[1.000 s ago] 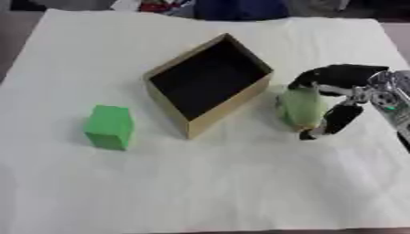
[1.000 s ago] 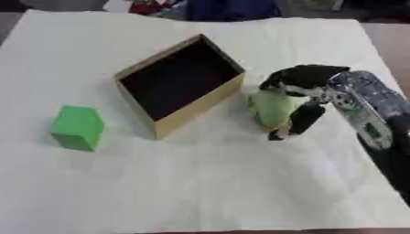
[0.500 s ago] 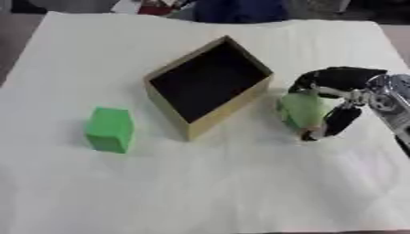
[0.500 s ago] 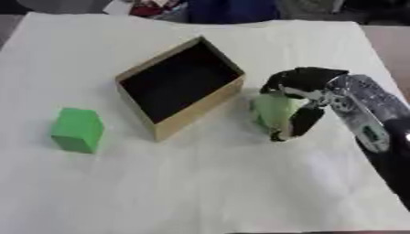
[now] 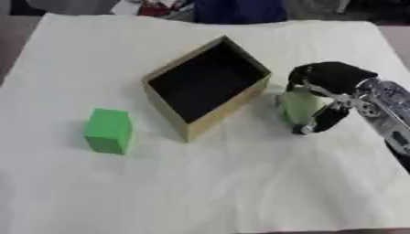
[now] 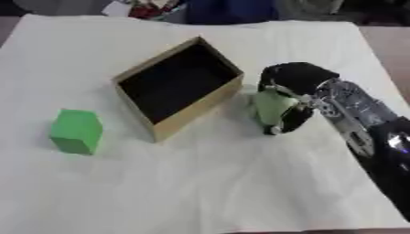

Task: Pick up objects on the table and place them in the box.

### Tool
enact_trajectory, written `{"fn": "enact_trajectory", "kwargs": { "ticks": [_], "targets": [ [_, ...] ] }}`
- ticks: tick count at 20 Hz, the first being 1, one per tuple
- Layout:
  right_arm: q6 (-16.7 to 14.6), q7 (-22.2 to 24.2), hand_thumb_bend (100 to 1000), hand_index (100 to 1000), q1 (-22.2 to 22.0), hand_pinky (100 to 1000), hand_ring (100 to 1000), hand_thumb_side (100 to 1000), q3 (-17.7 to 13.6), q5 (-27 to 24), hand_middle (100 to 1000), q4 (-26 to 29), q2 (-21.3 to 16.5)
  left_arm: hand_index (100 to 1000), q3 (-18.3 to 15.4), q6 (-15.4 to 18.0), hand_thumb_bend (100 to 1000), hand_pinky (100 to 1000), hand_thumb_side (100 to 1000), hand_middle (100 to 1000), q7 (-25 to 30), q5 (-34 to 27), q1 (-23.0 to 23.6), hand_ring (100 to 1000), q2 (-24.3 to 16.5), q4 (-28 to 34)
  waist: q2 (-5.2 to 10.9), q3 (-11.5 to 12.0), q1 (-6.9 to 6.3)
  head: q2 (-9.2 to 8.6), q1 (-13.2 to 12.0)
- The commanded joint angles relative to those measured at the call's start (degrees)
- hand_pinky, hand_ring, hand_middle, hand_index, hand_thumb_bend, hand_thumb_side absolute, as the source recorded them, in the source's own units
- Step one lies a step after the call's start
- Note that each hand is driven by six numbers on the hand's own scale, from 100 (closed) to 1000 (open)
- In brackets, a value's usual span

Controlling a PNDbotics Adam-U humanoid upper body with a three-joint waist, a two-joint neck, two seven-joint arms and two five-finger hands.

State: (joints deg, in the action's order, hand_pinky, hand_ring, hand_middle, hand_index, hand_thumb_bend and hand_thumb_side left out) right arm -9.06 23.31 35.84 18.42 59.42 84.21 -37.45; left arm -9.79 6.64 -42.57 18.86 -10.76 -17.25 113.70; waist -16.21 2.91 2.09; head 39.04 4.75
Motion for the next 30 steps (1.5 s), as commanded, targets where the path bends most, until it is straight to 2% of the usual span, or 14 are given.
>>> {"fn": "enact_trajectory", "kwargs": {
  "ticks": [1, 2, 3, 5, 6, 7, 9, 13, 17, 22, 30],
  "targets": [
    [0.1, -1.7, 409, 753, 0.8, 731, 837, 280, 0.2, 0.6, 811, -0.7, -0.5, 778, -0.2, 0.1, 284, 547, 1000, 543, 0.3, 0.1, -0.6, 584, -0.6, 0.9, 0.77, 0.1, -0.14, -0.75, 0.3],
    [0.2, -1.8, 398, 753, 0.9, 730, 837, 276, 0.3, 0.3, 811, -0.8, -0.5, 778, -0.2, 0.1, 284, 547, 1000, 543, 0.4, 0.1, -0.6, 584, -0.6, 0.9, 0.76, 0.1, -0.12, -0.75, 0.3],
    [0.2, -1.9, 316, 753, 0.9, 729, 836, 240, 0.3, -0.1, 815, -0.7, -0.5, 777, -0.2, 0.1, 282, 547, 1000, 542, 0.4, 0.1, -0.6, 584, -0.6, 0.9, 0.74, 0.1, -0.1, -0.73, 0.2],
    [0.3, -1.8, 245, 756, 1.0, 728, 833, 210, 0.3, -1.3, 813, -0.4, -0.5, 776, -0.2, 0.1, 280, 547, 1000, 542, 0.5, 0.1, -0.6, 583, -0.6, 0.9, 0.73, 0.1, -0.03, -0.72, 0.2],
    [0.4, -1.6, 238, 756, 1.0, 728, 832, 207, 0.3, -2.0, 813, -0.2, -0.5, 776, -0.2, 0.1, 279, 547, 1000, 542, 0.5, 0.1, -0.7, 583, -0.6, 0.9, 0.74, 0.1, 0.0, -0.72, 0.2],
    [0.5, -1.4, 165, 762, 1.0, 732, 833, 211, 0.3, -2.8, 817, 0.1, -0.5, 776, -0.1, 0.1, 279, 547, 1000, 541, 0.5, 0.1, -0.7, 583, -0.6, 0.9, 0.74, 0.1, 0.04, -0.73, 0.1],
    [0.7, -0.5, 102, 771, 1.1, 737, 836, 222, 0.3, -4.5, 822, 0.6, -0.6, 775, -0.2, 0.1, 279, 547, 1000, 541, 0.6, 0.1, -0.7, 583, -0.6, 0.9, 0.78, 0.2, 0.12, -0.75, 0.1],
    [1.4, 3.4, 100, 790, 1.2, 753, 841, 261, 0.2, -9.4, 819, 2.7, -1.3, 773, -0.2, 0.1, 282, 548, 1000, 540, 0.6, 0.1, -0.7, 583, -0.7, 0.9, 0.9, 0.3, 0.3, -0.66, -0.1],
    [2.9, 6.3, 100, 787, 2.0, 756, 843, 250, -0.3, -12.8, 819, 5.7, -2.2, 773, -0.1, 0.1, 283, 548, 1000, 540, 0.7, 0.1, -0.8, 583, -0.7, 0.9, 1.11, 0.2, 0.58, -0.62, -0.2],
    [4.2, 6.4, 100, 776, 3.8, 756, 842, 230, -1.2, -14.1, 819, 8.5, -2.7, 773, -0.1, 0.1, 284, 547, 1000, 541, 0.7, 0.1, -0.8, 583, -0.9, 0.9, 1.48, 0.4, 0.72, -0.45, -0.2],
    [4.1, 7.9, 100, 767, 8.6, 760, 843, 213, -1.7, -17.5, 827, 13.6, -4.6, 772, -0.2, 0.0, 282, 547, 1000, 541, 0.7, 0.0, -0.5, 583, -1.1, 0.9, 1.97, 0.2, 0.88, -0.15, -0.5]
  ]
}}
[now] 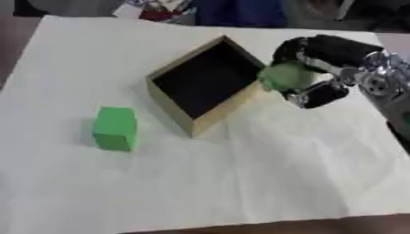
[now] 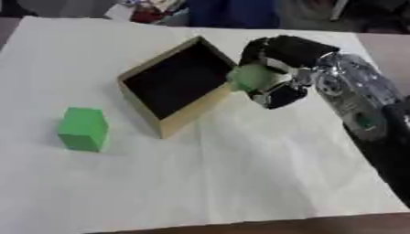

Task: Pick up objects on the table and place them in the box.

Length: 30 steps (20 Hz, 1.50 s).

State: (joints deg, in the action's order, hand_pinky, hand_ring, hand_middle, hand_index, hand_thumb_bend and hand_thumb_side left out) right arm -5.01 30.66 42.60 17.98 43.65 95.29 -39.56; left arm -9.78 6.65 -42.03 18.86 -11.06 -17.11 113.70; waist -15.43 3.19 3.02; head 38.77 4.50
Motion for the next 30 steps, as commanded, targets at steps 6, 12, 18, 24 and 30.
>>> {"fn": "enact_trajectory", "kwargs": {
  "ticks": [6, 12, 18, 24, 30],
  "targets": [
    [2.0, 0.8, 100, 764, 7.0, 762, 846, 209, -2.3, -4.4, 828, 4.5, -1.0, 772, -0.2, 0.0, 283, 547, 1000, 541, 0.3, 0.0, -0.1, 584, -1.2, 0.9, 1.5, 0.0, -0.08, 0.39, 0.0],
    [1.5, 1.6, 100, 768, 12.3, 769, 851, 231, 0.0, -2.2, 830, -0.4, 4.3, 772, 0.1, 0.1, 284, 547, 1000, 541, 0.5, -0.2, -0.1, 584, -1.0, 0.9, 1.47, 0.5, -0.34, 0.6, 0.8],
    [0.0, 1.3, 100, 783, 15.2, 786, 861, 265, 1.7, 0.2, 833, -5.8, 8.9, 772, 0.3, 0.2, 283, 546, 1000, 540, 0.8, -0.3, -0.3, 583, -0.8, 0.9, 0.84, 0.8, -0.65, 1.33, 2.9],
    [-1.5, 2.1, 100, 793, 16.1, 798, 869, 290, 3.5, 1.3, 839, -9.0, 11.6, 772, 0.4, 0.2, 279, 545, 1000, 540, 0.9, -0.3, -0.4, 582, -0.4, 0.9, 0.0, 1.0, -0.91, 1.01, 3.3],
    [-2.8, 3.6, 100, 815, 15.7, 823, 886, 354, 5.0, 1.9, 854, -11.3, 12.9, 772, 0.4, 0.1, 276, 545, 1000, 540, 0.9, -0.3, -0.4, 581, -0.2, 0.9, -0.28, 1.1, -1.06, 1.13, 3.2]
  ]
}}
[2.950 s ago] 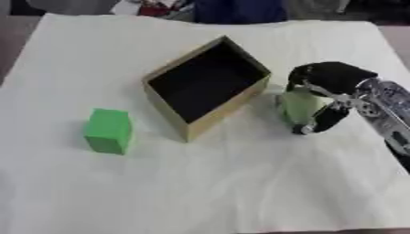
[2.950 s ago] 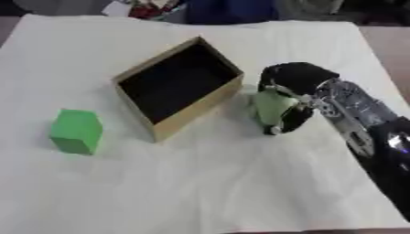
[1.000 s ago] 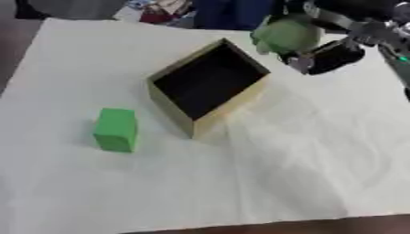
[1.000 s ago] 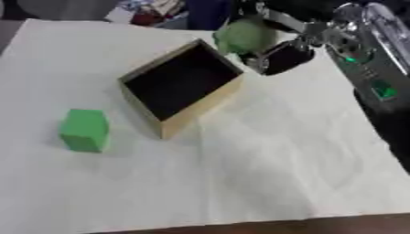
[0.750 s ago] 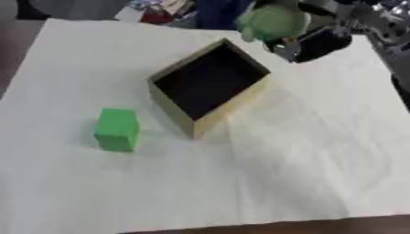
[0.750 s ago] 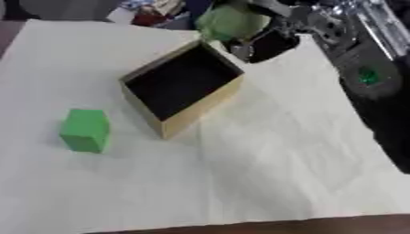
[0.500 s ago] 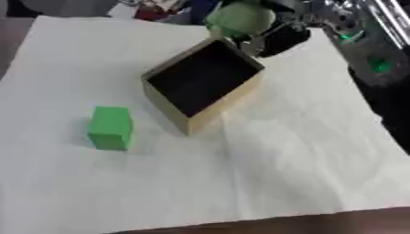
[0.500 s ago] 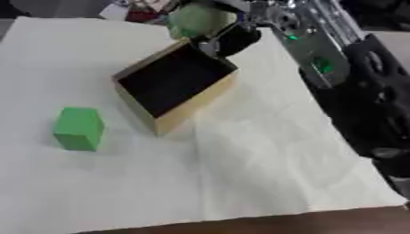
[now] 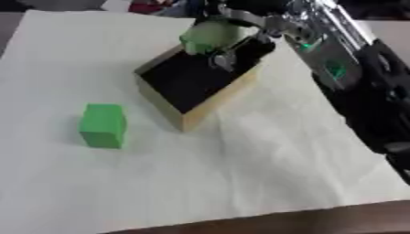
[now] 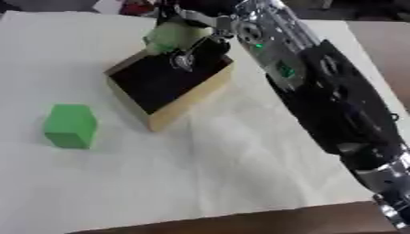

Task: Pick up objects on the table and place them in the box.

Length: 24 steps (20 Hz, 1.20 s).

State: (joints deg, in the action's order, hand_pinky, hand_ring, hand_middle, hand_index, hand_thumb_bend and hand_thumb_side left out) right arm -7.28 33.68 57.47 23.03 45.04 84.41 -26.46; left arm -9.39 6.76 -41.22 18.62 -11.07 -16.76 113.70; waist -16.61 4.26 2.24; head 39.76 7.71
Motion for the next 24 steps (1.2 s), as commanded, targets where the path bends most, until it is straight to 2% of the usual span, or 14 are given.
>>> {"fn": "enact_trajectory", "kwargs": {
  "ticks": [1, 2, 3, 4, 6, 10, 12, 17, 22, 24],
  "targets": [
    [-0.7, 0.8, 100, 820, 0.7, 830, 890, 376, 0.1, 0.6, 859, -0.7, 0.0, 772, 0.0, 0.0, 276, 545, 1000, 540, 0.1, 0.0, -0.5, 581, -0.5, 0.9, 0.9, 0.0, -0.32, 0.13, -0.1],
    [-0.9, 1.0, 100, 831, 0.6, 841, 897, 416, 0.2, 0.7, 868, -0.9, 0.2, 772, 0.0, 0.0, 275, 545, 1000, 540, 0.1, 0.0, -0.5, 581, -0.5, 0.9, 0.89, 0.0, -0.36, 0.1, -0.2],
    [-0.9, 1.1, 201, 839, 0.5, 846, 901, 467, 0.2, 0.8, 874, -1.1, 0.3, 772, 0.0, 0.0, 274, 545, 1000, 540, 0.1, 0.0, -0.5, 581, -0.5, 0.9, 0.89, 0.0, -0.39, 0.06, -0.2],
    [-1.0, 1.2, 341, 859, 0.4, 860, 913, 529, 0.2, 1.0, 889, -1.2, 0.3, 772, 0.0, 0.0, 273, 545, 1000, 540, 0.1, 0.0, -0.5, 582, -0.5, 0.9, 0.89, 0.0, -0.42, 0.04, -0.3],
    [-1.3, 1.4, 539, 893, 0.3, 883, 937, 559, 0.3, 1.7, 925, -1.3, 0.4, 772, 0.0, 0.0, 272, 545, 1000, 540, 0.1, 0.0, -0.4, 581, -0.4, 0.9, 0.89, 0.0, -0.45, -0.07, -0.5],
    [-2.2, 1.7, 787, 916, 0.5, 919, 971, 606, 0.2, 4.3, 970, -1.4, 0.5, 772, 0.0, 0.0, 274, 545, 1000, 540, 0.2, 0.0, -0.4, 582, -0.4, 0.9, 0.91, -0.1, -0.49, -0.35, -0.6],
    [-2.7, 1.7, 838, 917, 0.6, 927, 981, 606, 0.1, 5.6, 984, -1.5, 0.6, 772, 0.0, 0.0, 273, 545, 1000, 540, 0.2, 0.0, -0.4, 582, -0.4, 0.9, 0.94, -0.1, -0.5, -0.42, -0.7],
    [-3.3, 1.1, 850, 917, 0.8, 929, 985, 605, -0.4, 8.3, 987, -2.0, 0.7, 772, 0.0, 0.0, 272, 546, 1000, 540, 0.3, 0.0, -0.4, 582, -0.4, 0.9, 1.0, -0.1, -0.46, -0.54, -0.7],
    [-3.1, -0.1, 766, 915, 0.5, 929, 981, 611, -1.3, 8.3, 980, -1.4, 0.5, 772, 0.0, 0.0, 270, 546, 1000, 540, 0.4, -0.1, -0.4, 583, -0.4, 0.9, 0.97, -0.2, -0.47, -0.54, -0.9],
    [-2.4, -0.9, 723, 917, -0.1, 931, 980, 607, -2.5, 7.3, 976, 0.2, 0.0, 772, 0.1, 0.0, 271, 546, 1000, 541, 0.5, -0.1, -0.5, 583, -0.5, 0.9, 0.94, -0.3, -0.53, -0.43, -1.2]
  ]
}}
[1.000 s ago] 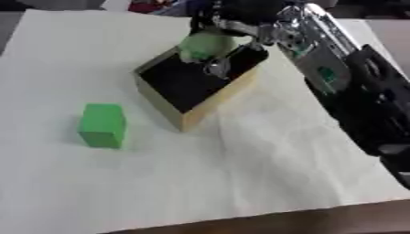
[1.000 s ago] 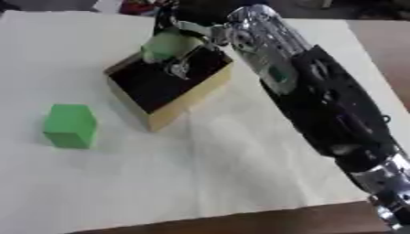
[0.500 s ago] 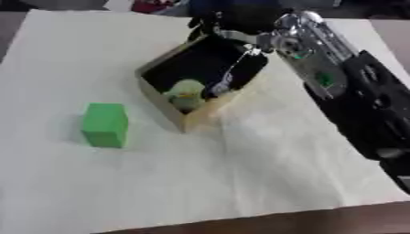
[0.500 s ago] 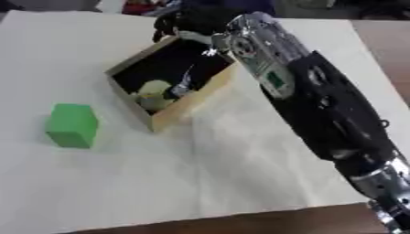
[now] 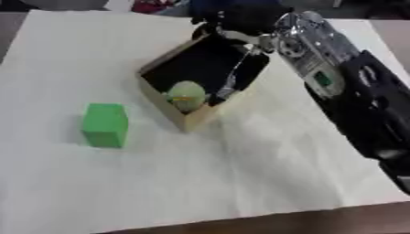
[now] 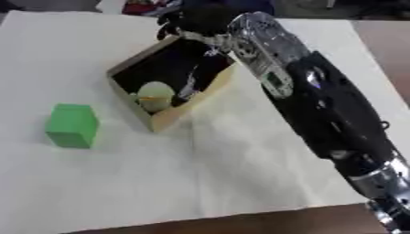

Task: Pick up objects on the table and place them in the box.

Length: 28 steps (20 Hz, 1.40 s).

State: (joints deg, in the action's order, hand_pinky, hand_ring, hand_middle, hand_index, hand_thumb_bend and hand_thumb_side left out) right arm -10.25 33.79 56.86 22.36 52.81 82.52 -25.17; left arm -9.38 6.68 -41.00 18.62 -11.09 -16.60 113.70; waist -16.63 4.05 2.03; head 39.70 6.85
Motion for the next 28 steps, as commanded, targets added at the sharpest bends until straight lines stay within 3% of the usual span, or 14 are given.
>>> {"fn": "enact_trajectory", "kwargs": {
  "ticks": [1, 2, 10, 13, 19, 23, 28],
  "targets": [
    [1.0, -1.4, 637, 917, 0.2, 931, 979, 631, -2.5, -1.1, 975, 3.2, -1.7, 772, 0.1, 0.2, 272, 546, 1000, 541, 0.3, -0.1, -0.6, 583, -0.8, 0.9, 0.94, -0.2, -0.34, -0.32, -0.6],
    [1.5, -1.7, 689, 916, -0.1, 931, 978, 605, -3.1, -1.9, 969, 4.4, -2.1, 772, 0.2, 0.2, 271, 547, 1000, 541, 0.4, -0.2, -0.6, 584, -0.9, 0.9, 0.92, -0.2, -0.35, -0.28, -0.7],
    [7.0, -4.0, 521, 914, -4.6, 899, 951, 579, -8.4, -9.9, 931, 15.7, -7.3, 772, 1.1, 0.1, 262, 540, 1000, 543, 1.4, -0.1, -1.9, 583, -2.5, 0.9, 0.8, -0.9, -0.4, -0.18, -2.5],
    [8.8, -4.7, 422, 897, -7.0, 859, 910, 562, -9.4, -13.0, 861, 18.2, -8.5, 773, 1.8, -0.3, 263, 540, 1000, 543, 2.2, -0.1, -3.0, 584, -3.7, 0.9, 0.74, -1.2, -0.52, -0.28, -3.1],
    [11.5, -6.8, 370, 901, -12.4, 849, 892, 586, -12.5, -16.5, 841, 22.7, -10.7, 782, 3.5, -2.5, 289, 537, 1000, 551, 6.0, 1.2, -5.0, 584, -7.5, 0.9, 0.76, -1.7, -0.8, -0.22, -4.4],
    [12.8, -7.6, 346, 907, -15.6, 853, 894, 615, -14.6, -18.3, 841, 25.3, -11.7, 805, 4.9, -7.6, 342, 549, 1000, 585, 12.9, 8.1, -6.3, 606, -13.1, 0.9, 0.98, -2.3, -0.98, 0.2, -4.8],
    [14.1, -8.5, 298, 914, -18.5, 859, 893, 654, -16.3, -20.8, 834, 27.5, -12.5, 845, 8.3, -11.0, 370, 609, 1000, 670, 30.3, 19.8, -9.1, 695, -22.2, 0.9, 1.36, -3.0, -1.14, 0.65, -4.8]
  ]
}}
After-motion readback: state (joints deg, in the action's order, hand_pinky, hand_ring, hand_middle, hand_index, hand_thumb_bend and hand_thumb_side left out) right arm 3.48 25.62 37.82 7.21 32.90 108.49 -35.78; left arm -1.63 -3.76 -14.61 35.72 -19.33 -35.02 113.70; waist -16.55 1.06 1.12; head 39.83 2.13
